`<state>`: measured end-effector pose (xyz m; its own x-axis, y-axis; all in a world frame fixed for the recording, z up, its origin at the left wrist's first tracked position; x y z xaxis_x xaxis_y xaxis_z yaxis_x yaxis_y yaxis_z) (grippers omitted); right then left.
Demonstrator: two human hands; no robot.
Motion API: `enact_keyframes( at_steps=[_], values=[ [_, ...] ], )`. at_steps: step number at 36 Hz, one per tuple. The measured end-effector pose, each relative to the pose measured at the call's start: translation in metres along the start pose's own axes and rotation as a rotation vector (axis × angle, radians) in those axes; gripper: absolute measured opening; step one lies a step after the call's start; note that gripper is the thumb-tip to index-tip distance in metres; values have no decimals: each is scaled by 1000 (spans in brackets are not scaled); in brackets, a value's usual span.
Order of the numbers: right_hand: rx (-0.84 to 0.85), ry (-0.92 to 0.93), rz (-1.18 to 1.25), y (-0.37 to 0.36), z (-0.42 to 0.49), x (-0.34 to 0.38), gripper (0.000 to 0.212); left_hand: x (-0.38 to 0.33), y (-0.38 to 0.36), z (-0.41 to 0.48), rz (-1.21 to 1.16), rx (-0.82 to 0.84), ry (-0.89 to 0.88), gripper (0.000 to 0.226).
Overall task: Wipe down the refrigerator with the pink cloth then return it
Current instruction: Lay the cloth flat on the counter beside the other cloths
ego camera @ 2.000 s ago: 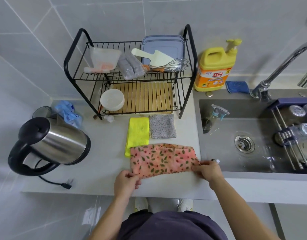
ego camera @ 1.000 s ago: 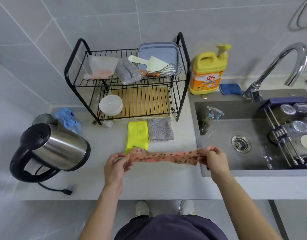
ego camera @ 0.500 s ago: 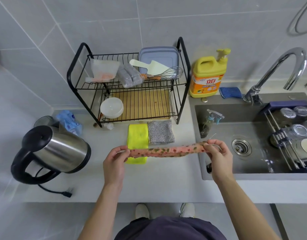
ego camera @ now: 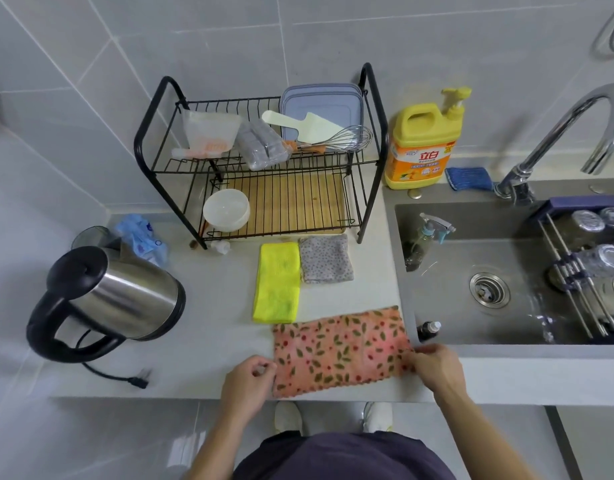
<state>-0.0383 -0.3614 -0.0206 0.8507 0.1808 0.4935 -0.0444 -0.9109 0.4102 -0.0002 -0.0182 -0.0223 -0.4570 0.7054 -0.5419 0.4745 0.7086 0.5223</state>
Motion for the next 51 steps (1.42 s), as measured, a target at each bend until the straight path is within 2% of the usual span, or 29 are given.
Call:
enact_keyframes(
  at_steps=[4, 6, 8, 10, 11, 14, 17, 20, 23, 26, 29, 32, 37, 40, 45, 47, 49, 51],
  values=[
    [64, -1, 103, -1, -1, 14, 10, -9, 1, 2, -63, 7, -43, 14],
    [31, 86, 46, -6, -6, 24, 9, -16, -3, 4, -161, 41, -68, 15],
    [-84, 284, -185, -15, -14, 37, 8, -23, -7, 5, -287, 70, -104, 20],
    [-198, 584, -453, -28, -24, 49, 11, -33, -11, 2, -453, 110, -114, 21],
    [-189, 719, -530, -37, -30, 53, 13, -36, -12, 0, -531, 138, -106, 21],
    [-13, 1013, -660, -68, -53, 63, 20, -37, -17, -1, -700, 212, -68, 24],
    [220, 1135, -802, -98, -67, 64, 31, -32, -23, 1, -839, 247, 6, 32],
    [491, 1031, -916, -122, -76, 59, 49, -23, -30, 2, -874, 296, 86, 38],
    [555, 952, -997, -128, -73, 51, 50, -11, -37, 8, -746, 224, 68, 23],
    [515, 891, -989, -121, -59, 44, 42, -6, -41, 15, -577, 138, 30, 37],
    [417, 831, -909, -112, -46, 40, 27, -15, -35, 9, -516, 49, -29, 36],
    [343, 787, -827, -106, -36, 35, 28, -11, -31, 5, -494, -29, -57, 37],
    [374, 803, -754, -111, -32, 30, 34, 4, -33, 5, -315, -128, 34, 28],
    [325, 810, -664, -112, -31, 31, 30, 5, -31, 5, -271, -167, 48, 27],
    [334, 679, -722, -110, -17, 27, 32, 5, -27, 4, -216, -196, 24, 8],
    [326, 633, -661, -110, -13, 29, 26, 4, -25, 7, -174, -209, -4, 11],
    [258, 608, -531, -111, -11, 35, 12, 2, -23, 11, -134, -240, -44, 10],
    [169, 592, -416, -111, -8, 42, 9, 0, -22, 17, -92, -254, -72, 12]
  ],
)
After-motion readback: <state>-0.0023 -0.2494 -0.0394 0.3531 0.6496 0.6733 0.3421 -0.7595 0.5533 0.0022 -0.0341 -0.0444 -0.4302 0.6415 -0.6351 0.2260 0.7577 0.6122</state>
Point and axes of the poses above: each hand's wrist, its own z-axis towards the middle knuckle, its own y-axis out of the back of the hand, x = y × z, the point moved 2 cm from there along z, towards the middle knuckle, and after that the axes turned 10 degrees about x, right-handed, at the moved point
